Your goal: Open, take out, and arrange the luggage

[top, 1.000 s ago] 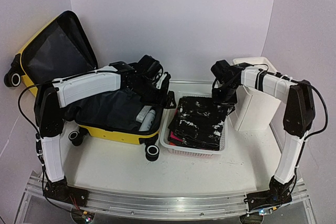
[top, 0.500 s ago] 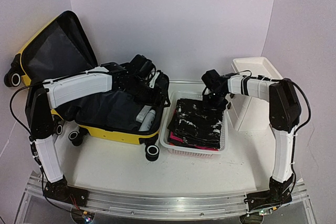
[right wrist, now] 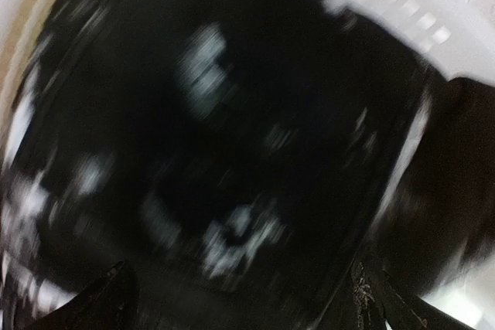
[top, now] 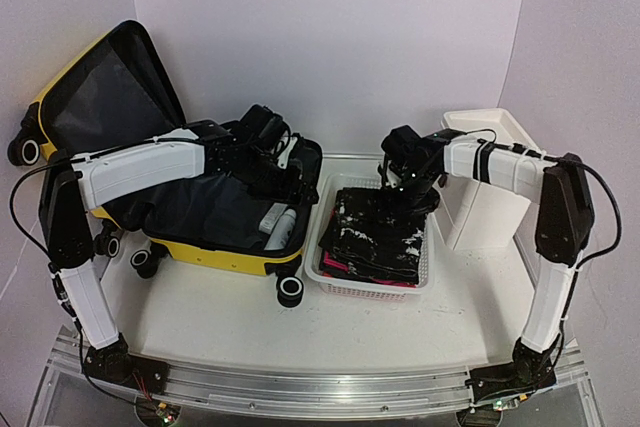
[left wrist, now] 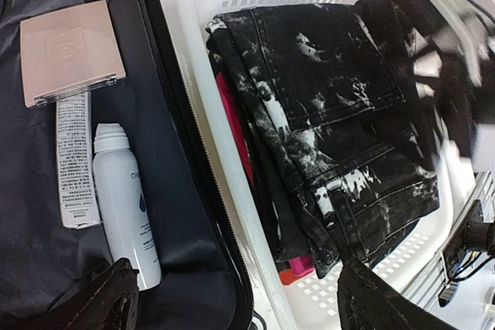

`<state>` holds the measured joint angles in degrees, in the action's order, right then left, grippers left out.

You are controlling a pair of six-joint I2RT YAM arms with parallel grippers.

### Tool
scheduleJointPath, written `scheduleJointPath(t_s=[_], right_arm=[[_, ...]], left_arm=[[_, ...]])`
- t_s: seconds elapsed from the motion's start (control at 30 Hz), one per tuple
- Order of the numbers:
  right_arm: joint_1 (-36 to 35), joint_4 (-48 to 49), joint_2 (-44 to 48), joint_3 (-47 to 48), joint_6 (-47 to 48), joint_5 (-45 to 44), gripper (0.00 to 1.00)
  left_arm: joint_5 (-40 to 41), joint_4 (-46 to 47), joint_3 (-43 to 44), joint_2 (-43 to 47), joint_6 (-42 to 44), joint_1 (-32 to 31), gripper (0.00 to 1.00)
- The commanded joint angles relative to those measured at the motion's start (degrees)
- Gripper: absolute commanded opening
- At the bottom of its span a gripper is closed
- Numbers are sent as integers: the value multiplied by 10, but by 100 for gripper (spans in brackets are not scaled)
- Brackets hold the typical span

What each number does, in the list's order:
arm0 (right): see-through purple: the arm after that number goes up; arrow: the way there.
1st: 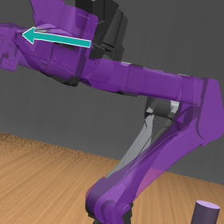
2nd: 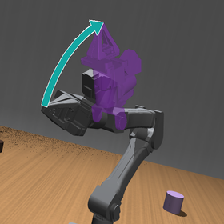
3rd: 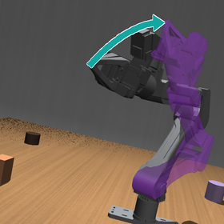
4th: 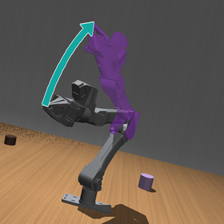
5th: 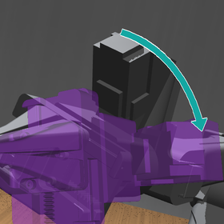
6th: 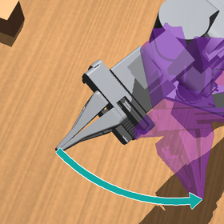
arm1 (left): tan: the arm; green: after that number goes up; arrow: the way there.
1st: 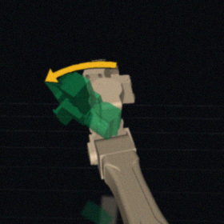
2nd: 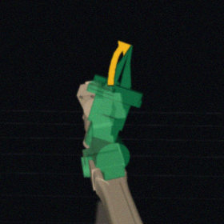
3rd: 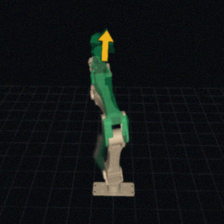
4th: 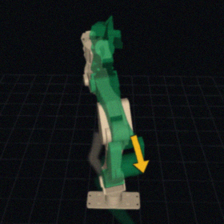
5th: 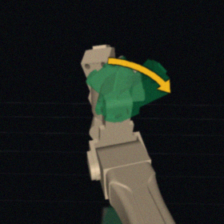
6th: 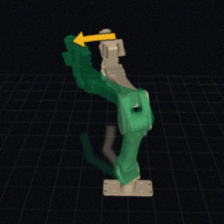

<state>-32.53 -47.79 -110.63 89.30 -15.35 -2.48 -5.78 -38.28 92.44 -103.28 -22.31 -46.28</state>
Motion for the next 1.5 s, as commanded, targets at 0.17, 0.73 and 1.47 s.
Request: scheduleJointPath(t_s=[0.17, 0.73, 1.47], right_arm=[[-29, -148, 219, -115, -64, -67, 95], [-27, -35, 163, -222, -102, -61, 34], [37, -327, 348, -218, 545, -56, 0]], left_arm=[[14, 25, 6, 25, 20, 4, 90], [8, 58, -67, 79, 36, 6, 90], [-46, 77, -28, 41, 66, 22, 90]])
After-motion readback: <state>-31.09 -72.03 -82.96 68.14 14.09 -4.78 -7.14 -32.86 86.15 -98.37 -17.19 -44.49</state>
